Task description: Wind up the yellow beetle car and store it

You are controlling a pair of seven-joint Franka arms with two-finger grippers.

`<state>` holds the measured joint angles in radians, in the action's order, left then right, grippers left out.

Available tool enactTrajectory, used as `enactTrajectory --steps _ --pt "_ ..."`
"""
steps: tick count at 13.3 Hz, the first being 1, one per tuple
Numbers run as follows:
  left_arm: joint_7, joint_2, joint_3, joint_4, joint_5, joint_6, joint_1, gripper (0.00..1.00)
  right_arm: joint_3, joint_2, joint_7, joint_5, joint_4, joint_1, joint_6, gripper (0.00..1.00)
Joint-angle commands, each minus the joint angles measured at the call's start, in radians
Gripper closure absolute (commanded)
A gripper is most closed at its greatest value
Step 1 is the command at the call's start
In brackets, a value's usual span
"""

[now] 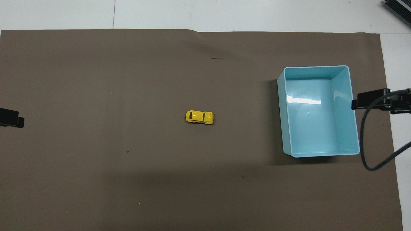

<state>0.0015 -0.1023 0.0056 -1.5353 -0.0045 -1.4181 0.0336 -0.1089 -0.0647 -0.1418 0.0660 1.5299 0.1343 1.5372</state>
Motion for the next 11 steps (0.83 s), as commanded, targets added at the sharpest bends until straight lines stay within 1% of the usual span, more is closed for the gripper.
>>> enactTrajectory --steps 1,11 --pt "0.018 -0.016 -0.003 -0.014 -0.011 -0.015 -0.015 0.0 0.003 -0.004 0.025 0.018 0.006 -0.013 -0.009 0.0" --pt "-0.001 -0.004 -0.004 -0.022 -0.011 -0.03 -0.001 0.0 0.003 -0.004 0.025 0.018 0.006 -0.013 -0.009 0.0"
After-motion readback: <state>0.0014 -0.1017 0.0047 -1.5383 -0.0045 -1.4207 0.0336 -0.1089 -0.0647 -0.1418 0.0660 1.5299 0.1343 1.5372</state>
